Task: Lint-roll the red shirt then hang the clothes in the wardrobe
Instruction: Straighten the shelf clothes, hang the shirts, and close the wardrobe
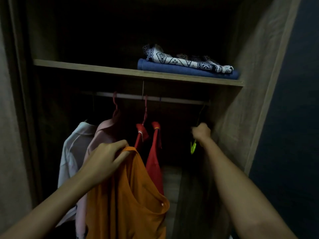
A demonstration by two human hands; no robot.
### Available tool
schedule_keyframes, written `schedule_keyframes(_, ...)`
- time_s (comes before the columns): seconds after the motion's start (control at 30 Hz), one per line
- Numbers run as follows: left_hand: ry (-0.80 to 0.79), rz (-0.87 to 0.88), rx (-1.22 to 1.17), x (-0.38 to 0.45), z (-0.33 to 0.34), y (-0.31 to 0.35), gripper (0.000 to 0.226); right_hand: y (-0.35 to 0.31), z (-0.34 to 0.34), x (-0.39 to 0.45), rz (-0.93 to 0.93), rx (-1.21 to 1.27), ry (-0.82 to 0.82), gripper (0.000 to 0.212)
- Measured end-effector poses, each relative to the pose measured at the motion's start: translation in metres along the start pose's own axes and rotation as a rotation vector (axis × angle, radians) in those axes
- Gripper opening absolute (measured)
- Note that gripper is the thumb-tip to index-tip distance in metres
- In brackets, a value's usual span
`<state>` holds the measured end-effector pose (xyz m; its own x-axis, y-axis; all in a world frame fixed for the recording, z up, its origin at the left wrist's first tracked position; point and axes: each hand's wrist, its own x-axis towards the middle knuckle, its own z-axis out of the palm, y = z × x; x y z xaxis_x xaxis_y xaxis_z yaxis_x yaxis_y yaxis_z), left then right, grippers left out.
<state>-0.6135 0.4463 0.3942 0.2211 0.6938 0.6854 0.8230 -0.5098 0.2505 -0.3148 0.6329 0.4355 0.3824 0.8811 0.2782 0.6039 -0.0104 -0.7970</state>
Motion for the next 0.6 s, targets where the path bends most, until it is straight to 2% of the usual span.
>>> schedule_keyframes(0.1, 0.014, -0.01, -0.016, -0.004, 0.0, -0.003, 0.03, -0.012, -0.001, -0.002, 0.011, 0.228, 0.091, 0.032)
schedule_keyframes(0.23, 0.024, -0.05, -0.047, -0.015, 0.004, -0.006, 0.024, -0.007, 0.003, -0.008, 0.009, 0.456, 0.07, 0.02)
schedule_keyframes(0.3, 0.002, -0.058, -0.068, -0.024, 0.01, -0.005, 0.026, -0.004, -0.005, -0.01, 0.025, 0.498, 0.062, 0.015)
schedule_keyframes(0.4, -0.049, -0.078, -0.064, -0.037, 0.019, -0.006, 0.03, -0.012, -0.021, -0.014, 0.002, 0.528, 0.021, 0.03)
schedule_keyframes(0.5, -0.067, -0.094, -0.054, -0.041, 0.025, -0.008, 0.028, -0.016, -0.024, -0.018, -0.011, 0.501, -0.011, 0.031)
schedule_keyframes(0.6, -0.068, -0.096, -0.057, -0.042, 0.026, -0.007, 0.038, -0.014, -0.022, -0.023, -0.045, 0.475, -0.021, 0.033)
